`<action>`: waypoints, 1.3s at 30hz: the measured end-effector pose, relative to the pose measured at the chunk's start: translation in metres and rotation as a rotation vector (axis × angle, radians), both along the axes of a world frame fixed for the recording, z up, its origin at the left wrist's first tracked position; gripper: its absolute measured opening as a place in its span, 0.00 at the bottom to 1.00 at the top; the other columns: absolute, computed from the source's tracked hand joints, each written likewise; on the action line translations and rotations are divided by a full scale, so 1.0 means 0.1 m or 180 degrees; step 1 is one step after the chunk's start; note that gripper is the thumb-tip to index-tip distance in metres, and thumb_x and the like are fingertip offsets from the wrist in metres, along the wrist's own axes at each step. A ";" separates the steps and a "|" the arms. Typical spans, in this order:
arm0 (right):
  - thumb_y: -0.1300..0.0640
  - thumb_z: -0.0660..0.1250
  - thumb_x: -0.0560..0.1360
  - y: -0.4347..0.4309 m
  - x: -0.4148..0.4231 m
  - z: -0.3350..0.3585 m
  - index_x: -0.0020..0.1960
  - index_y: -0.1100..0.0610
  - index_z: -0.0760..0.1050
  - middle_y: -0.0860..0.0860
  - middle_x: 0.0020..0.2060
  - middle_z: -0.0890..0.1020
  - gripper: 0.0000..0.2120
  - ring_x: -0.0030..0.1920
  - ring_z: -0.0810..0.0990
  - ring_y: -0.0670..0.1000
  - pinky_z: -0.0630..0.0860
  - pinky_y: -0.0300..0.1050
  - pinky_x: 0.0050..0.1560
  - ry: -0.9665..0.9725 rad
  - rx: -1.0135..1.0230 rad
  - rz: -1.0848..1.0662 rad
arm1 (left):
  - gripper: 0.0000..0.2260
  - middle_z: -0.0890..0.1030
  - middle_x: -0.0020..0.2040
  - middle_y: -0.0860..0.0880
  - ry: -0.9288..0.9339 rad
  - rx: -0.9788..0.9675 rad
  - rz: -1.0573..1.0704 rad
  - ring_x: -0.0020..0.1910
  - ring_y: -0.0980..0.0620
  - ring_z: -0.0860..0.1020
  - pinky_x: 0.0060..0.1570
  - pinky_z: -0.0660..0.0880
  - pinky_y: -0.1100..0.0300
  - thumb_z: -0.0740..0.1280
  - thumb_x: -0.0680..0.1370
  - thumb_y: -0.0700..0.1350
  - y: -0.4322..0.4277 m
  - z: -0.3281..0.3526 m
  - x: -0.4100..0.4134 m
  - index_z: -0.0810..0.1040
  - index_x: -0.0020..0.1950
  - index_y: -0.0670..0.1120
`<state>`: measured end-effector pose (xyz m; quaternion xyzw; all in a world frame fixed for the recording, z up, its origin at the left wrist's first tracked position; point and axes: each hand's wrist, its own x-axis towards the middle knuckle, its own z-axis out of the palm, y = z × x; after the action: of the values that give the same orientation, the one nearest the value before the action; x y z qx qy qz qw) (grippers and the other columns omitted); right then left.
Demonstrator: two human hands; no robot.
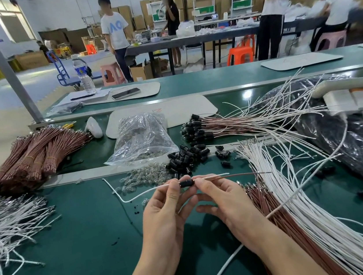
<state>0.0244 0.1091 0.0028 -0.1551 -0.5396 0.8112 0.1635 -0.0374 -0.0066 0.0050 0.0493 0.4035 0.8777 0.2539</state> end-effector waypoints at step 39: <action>0.56 0.70 0.78 0.64 0.27 0.15 0.48 0.53 0.81 0.47 0.42 0.84 0.02 0.38 0.84 0.45 0.82 0.39 0.37 0.0764 -0.0943 -0.1772 | 0.10 0.86 0.37 0.47 -0.0462 0.0237 0.1046 0.37 0.56 0.85 0.38 0.81 0.64 0.71 0.71 0.46 -0.38 0.02 -0.51 0.78 0.47 0.42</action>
<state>0.0509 0.1727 0.0177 -0.2220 -0.3297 0.8175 0.4168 -0.0882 -0.0449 0.0065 -0.0713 0.3539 0.9229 0.1336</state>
